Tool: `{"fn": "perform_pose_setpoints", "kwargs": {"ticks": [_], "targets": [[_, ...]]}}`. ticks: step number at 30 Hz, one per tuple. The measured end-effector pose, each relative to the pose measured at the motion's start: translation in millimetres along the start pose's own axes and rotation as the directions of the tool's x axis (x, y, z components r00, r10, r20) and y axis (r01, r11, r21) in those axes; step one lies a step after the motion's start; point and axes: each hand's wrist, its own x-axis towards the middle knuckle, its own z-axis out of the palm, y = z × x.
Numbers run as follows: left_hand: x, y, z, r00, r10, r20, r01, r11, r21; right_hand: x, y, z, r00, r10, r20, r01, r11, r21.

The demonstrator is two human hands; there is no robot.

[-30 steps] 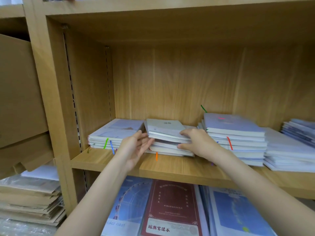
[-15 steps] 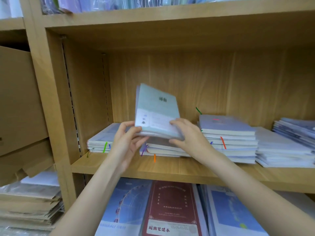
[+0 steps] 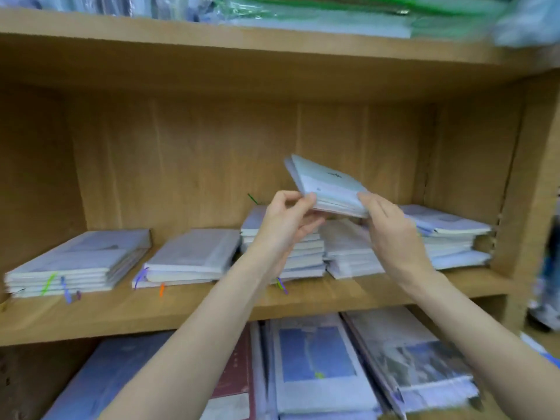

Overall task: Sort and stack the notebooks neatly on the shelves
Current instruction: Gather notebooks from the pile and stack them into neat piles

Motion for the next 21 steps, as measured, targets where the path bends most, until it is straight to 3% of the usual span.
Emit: {"fn": "perform_pose_setpoints", "kwargs": {"ticks": [1,2,3,4,5,6,7,8,10,14,19,21], "targets": [[7.5,-7.2,5.1,0.998,0.067,0.020,-0.070,0.969,0.236,-2.7,19.8,-0.5,1.000,0.000,0.021,0.000,1.000,0.012],[14.4,-16.0,3.6,0.983,0.174,0.058,-0.178,0.822,0.540,-3.0,36.0,-1.2,0.998,-0.025,0.054,0.025,1.000,-0.002],[19.7,-26.3,-2.9,0.954,0.267,0.137,-0.269,0.561,0.783,-2.3,48.1,-1.1,0.989,-0.063,0.135,0.064,0.998,-0.008],[22.5,-36.0,-12.2,0.929,0.295,0.226,-0.308,0.273,0.911,-0.3,56.9,-1.8,0.958,-0.077,0.278,0.073,0.997,0.027],[22.6,-45.9,-23.1,0.927,0.259,0.270,-0.294,0.057,0.954,3.5,61.1,-4.9,0.882,-0.036,0.469,0.002,0.997,0.073],[20.2,-54.4,-33.4,0.936,0.216,0.278,-0.268,-0.075,0.960,5.5,63.0,-7.1,0.733,0.012,0.680,-0.061,0.997,0.049],[18.6,-63.3,-42.7,0.933,0.208,0.292,-0.269,-0.134,0.954,7.7,65.6,-4.7,0.574,0.059,0.817,-0.079,0.997,-0.016],[16.5,-68.9,-49.1,0.923,0.213,0.322,-0.292,-0.162,0.943,10.0,67.4,-3.6,0.484,0.105,0.869,-0.083,0.994,-0.074],[17.9,-74.6,-56.9,0.902,0.257,0.346,-0.312,-0.165,0.936,15.9,72.7,6.0,0.454,0.121,0.883,0.039,0.987,-0.155],[18.8,-78.0,-54.9,0.897,0.293,0.332,-0.295,-0.165,0.941,14.8,81.5,29.5,0.486,0.153,0.860,0.225,0.930,-0.292],[17.0,-81.4,-53.9,0.900,0.311,0.306,-0.276,-0.139,0.951,6.0,82.3,41.1,0.562,0.196,0.804,0.094,0.950,-0.297],[14.9,-82.8,-53.7,0.896,0.305,0.324,-0.287,-0.159,0.945,3.1,75.4,32.6,0.624,0.112,0.773,0.011,0.988,-0.152]]}}
